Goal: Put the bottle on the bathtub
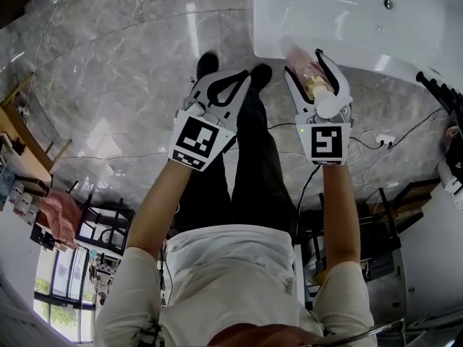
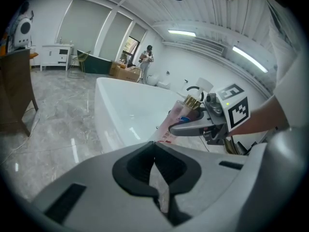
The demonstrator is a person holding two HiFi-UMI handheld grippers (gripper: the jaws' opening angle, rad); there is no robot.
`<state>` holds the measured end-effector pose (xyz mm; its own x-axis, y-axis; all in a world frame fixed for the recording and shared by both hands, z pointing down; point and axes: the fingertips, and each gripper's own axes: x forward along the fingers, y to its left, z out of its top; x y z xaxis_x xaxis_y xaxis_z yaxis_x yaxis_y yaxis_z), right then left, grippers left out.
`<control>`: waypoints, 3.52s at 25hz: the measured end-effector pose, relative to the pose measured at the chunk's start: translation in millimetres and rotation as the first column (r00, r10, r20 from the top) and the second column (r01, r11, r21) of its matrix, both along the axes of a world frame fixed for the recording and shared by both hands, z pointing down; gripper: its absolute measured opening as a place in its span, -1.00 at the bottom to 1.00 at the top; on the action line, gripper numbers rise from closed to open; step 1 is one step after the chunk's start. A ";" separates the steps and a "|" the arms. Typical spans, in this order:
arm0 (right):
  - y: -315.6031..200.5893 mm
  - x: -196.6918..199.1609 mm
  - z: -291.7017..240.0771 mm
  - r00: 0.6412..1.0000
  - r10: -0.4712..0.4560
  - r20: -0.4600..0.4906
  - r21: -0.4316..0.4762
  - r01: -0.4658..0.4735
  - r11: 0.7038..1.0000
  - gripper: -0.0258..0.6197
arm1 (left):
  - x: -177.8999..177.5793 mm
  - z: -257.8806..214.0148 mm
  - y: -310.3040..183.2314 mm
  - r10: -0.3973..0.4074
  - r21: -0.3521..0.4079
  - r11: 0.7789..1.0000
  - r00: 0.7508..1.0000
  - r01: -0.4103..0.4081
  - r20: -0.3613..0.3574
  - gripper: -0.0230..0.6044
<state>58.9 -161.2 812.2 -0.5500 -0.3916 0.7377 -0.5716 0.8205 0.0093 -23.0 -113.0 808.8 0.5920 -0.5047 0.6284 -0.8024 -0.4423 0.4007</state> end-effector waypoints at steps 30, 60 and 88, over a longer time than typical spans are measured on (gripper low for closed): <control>38.5 96.3 -159.0 0.988 0.101 0.115 0.009 -0.103 0.995 -0.01 | 26.6 -172.8 28.1 -0.061 0.085 0.995 0.994 0.053 0.095 -0.90; 137.0 109.7 -450.8 0.892 0.344 0.293 0.107 -0.389 0.915 -0.57 | 12.2 -465.4 95.7 0.079 0.358 0.928 0.994 -0.101 0.075 -0.90; 160.4 97.1 -515.9 0.903 0.298 0.310 0.250 -0.380 0.891 -0.81 | -8.4 -506.7 104.2 0.157 0.423 0.891 0.986 -0.165 0.055 -0.90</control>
<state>156.0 -0.8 296.2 -0.4971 -0.7658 0.4080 -0.8294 0.5575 0.0361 -31.4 -8.8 302.1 0.6780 -0.6249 0.3870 -0.7113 -0.6905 0.1311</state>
